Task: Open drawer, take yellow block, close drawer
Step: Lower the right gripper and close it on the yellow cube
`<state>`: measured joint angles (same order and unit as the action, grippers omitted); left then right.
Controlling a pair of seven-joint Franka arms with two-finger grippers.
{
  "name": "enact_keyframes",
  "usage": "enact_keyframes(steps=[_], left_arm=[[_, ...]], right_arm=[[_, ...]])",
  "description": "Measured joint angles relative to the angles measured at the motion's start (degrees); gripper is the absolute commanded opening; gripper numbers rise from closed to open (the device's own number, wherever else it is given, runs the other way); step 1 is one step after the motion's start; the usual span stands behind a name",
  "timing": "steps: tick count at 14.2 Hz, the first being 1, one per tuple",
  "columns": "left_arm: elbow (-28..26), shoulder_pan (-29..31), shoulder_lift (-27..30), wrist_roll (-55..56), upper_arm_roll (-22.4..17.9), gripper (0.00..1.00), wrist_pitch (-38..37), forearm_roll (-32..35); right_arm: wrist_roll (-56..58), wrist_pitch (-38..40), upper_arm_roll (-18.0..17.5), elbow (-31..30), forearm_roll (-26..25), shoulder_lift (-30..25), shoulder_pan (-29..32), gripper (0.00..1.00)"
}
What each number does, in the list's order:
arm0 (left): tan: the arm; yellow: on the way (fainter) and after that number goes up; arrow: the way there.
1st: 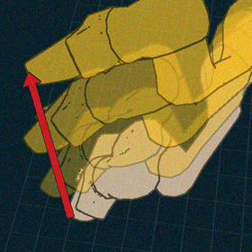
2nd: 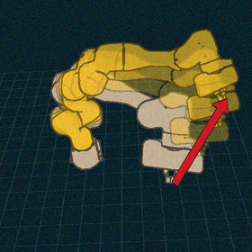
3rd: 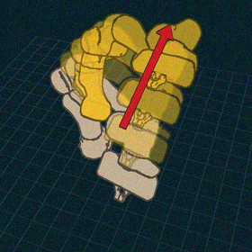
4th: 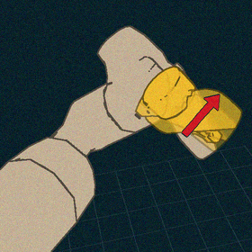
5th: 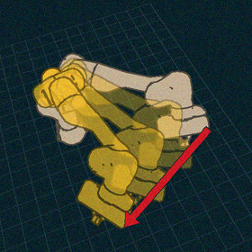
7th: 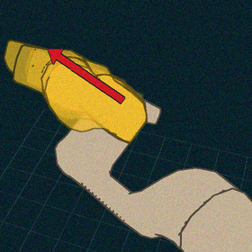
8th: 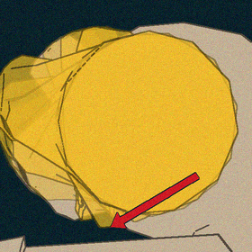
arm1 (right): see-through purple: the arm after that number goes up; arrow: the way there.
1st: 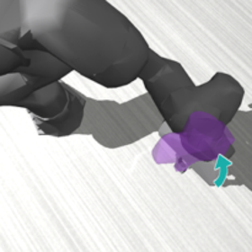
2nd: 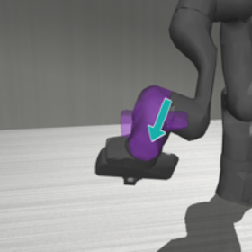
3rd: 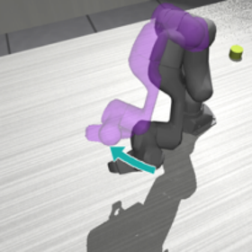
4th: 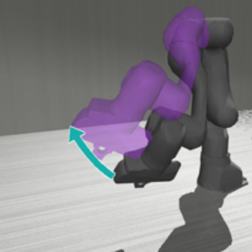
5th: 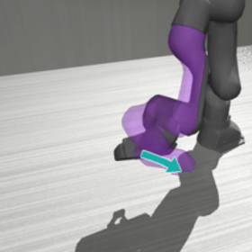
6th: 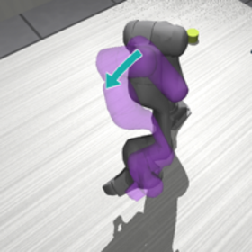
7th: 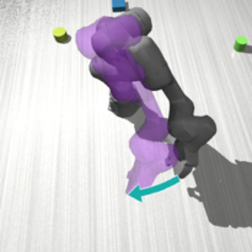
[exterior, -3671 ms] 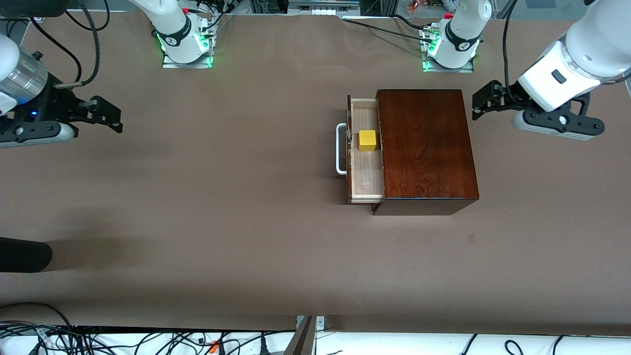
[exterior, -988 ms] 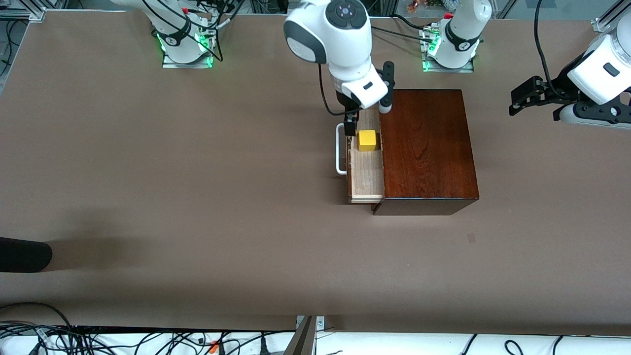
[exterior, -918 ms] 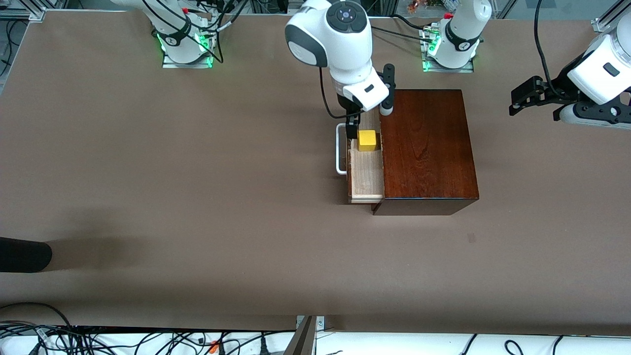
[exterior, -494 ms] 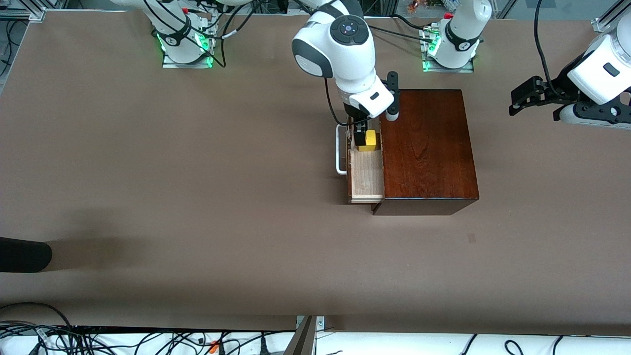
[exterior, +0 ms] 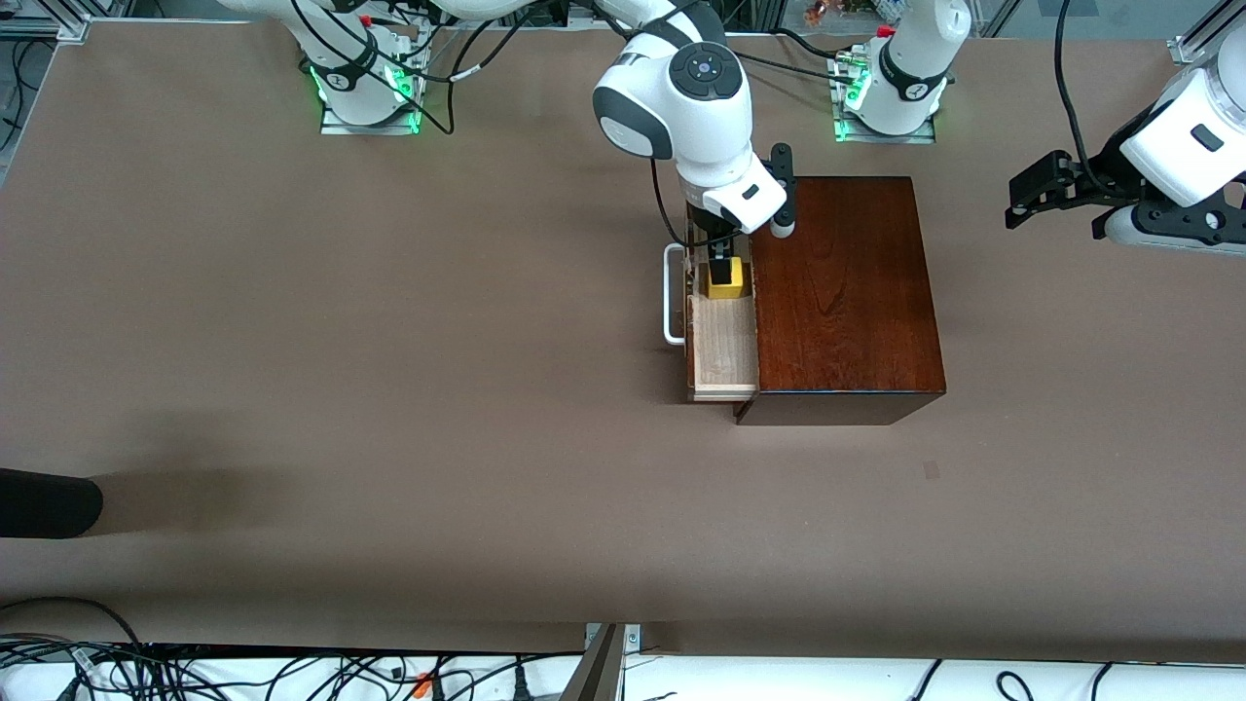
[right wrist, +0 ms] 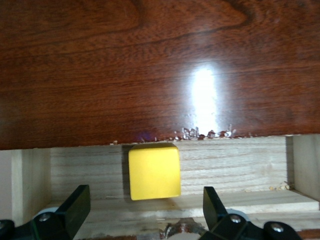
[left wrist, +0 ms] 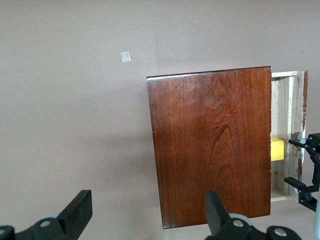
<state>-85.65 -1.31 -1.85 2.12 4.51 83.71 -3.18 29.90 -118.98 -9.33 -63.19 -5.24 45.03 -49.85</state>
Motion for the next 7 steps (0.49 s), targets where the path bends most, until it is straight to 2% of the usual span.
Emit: enact_keyframes(steps=[7], left_arm=[[0.00, 0.00, 0.00, 0.00, 0.00, 1.00, 0.06, 0.00]], right_arm=[[0.00, -1.65, 0.08, 0.02, -0.18, 2.21, -0.54, 1.00]])
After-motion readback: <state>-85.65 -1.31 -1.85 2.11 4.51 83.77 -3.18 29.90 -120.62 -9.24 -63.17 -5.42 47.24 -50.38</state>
